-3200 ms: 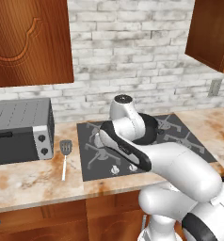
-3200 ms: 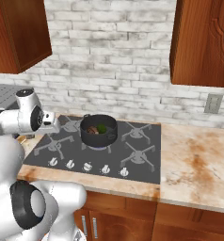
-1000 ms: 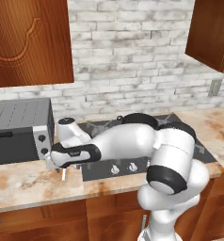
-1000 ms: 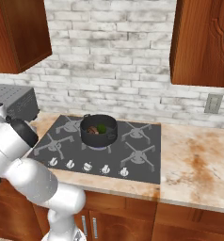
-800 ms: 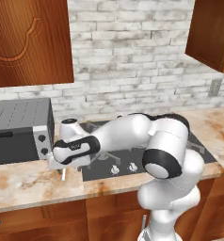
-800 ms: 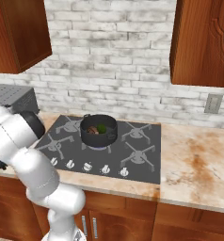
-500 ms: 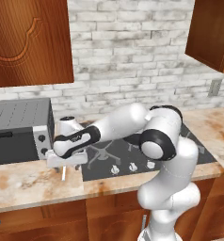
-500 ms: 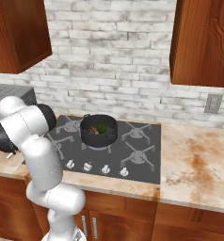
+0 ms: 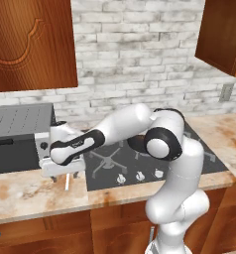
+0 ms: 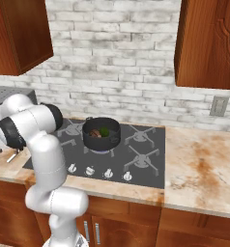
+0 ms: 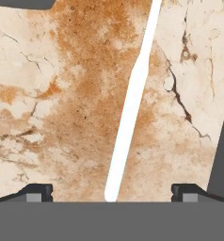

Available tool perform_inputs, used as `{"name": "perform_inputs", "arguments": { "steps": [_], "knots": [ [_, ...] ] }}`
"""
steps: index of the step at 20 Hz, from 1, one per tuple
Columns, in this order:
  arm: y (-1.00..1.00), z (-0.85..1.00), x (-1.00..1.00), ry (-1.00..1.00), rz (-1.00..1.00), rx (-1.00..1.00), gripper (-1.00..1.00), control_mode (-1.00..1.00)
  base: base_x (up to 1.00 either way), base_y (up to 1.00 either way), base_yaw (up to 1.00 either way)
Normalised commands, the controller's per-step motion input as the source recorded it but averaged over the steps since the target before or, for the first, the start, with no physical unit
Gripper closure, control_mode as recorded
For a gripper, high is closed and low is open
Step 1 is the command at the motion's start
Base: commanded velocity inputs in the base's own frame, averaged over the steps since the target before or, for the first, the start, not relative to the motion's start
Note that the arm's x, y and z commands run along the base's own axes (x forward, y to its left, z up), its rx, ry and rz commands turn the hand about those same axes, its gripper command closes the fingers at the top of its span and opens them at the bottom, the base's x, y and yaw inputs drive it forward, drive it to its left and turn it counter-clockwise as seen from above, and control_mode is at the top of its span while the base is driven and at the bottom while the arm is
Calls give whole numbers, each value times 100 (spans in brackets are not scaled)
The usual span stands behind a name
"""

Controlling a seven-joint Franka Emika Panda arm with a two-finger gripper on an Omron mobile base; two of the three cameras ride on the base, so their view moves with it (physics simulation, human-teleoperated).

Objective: Put the potato and lime in the pot. Retrieve the spatula and lightly stir the vegetables in the pot.

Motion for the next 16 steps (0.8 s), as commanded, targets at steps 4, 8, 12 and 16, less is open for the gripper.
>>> {"name": "perform_inputs", "arguments": {
  "steps": [4,8,12,16],
  "knots": [
    [0,-13,-13,-1,0,0,-100,-100,0,0,0],
    [-21,-7,-25,-7,-3,0,-100,-100,0,0,0],
    [-11,0,0,-7,-10,0,-100,-100,0,0,0],
    [-3,-4,16,0,-9,0,-100,-100,0,0,0]
  ]
}}
